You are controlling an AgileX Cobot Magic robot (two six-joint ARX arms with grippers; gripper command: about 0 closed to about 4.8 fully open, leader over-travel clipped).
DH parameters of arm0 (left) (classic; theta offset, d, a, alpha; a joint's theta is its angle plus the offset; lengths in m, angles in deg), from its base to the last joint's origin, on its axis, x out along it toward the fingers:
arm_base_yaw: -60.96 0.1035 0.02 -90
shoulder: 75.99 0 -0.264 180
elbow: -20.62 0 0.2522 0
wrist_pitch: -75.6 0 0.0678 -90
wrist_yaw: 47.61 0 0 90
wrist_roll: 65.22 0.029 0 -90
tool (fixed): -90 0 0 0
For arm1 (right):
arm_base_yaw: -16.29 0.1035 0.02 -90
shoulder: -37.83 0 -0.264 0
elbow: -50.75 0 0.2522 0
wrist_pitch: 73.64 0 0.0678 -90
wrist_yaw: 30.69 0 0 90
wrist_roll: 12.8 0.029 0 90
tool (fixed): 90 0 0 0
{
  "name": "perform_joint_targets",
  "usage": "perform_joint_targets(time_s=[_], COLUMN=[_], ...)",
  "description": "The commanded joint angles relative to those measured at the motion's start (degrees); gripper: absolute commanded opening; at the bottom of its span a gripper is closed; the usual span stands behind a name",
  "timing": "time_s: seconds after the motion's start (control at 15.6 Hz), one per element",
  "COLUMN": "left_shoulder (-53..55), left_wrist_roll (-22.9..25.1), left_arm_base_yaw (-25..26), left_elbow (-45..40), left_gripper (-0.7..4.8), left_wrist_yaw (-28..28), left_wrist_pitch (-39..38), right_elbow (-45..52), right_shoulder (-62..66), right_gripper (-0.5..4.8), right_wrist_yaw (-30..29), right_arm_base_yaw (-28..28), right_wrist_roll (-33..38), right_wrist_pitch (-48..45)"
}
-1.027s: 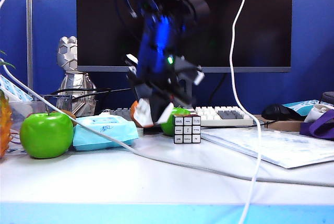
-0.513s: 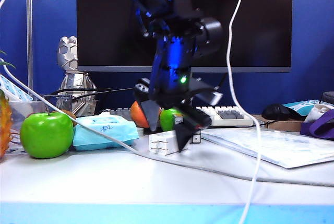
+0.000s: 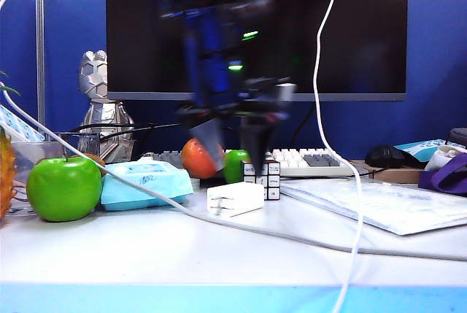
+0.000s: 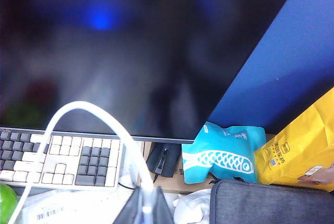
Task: Pick up the Type-C charging cable and the charging base, insert one end of the Type-C charger into the corresponding slot on the base, and finally place the plugged-in charger back on the table.
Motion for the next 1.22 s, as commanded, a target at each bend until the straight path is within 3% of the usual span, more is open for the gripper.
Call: perform_joint_targets(time_s=[0.06, 0.13, 0.45, 0.83, 1.22], left_shoulder=[-0.15, -0.13, -0.13, 1.84, 5.01], left_wrist_roll=[-2.8, -3.63, -3.19, -1.92, -1.01], left_arm_base_yaw=[4.42, 6.54, 4.81, 4.15, 4.0], left_elbow=[0.09, 0.09, 0.11, 0.11, 0.11], left_gripper=[3.92, 3.91, 3.59, 3.59, 3.58], left_wrist_yaw=[-7.13, -11.43, -14.99, -9.42, -9.42], left_wrist_pitch=[-0.07, -0.26, 0.09, 1.57, 3.58], right_elbow=[-0.24, -0.24, -0.22, -0.22, -0.22], right_shoulder=[-0.5, -0.5, -0.5, -0.5, -0.5], right_gripper=[-0.01, -0.01, -0.01, -0.01, -0.01], right_wrist_yaw=[-0.28, -0.28, -0.31, -2.25, -2.4], right_arm_base_yaw=[0.09, 0.22, 0.22, 0.24, 0.24], right_wrist_roll=[0.81, 0.96, 1.16, 1.33, 1.36], right_wrist_pitch=[-0.59, -0.59, -0.61, -0.52, 0.07])
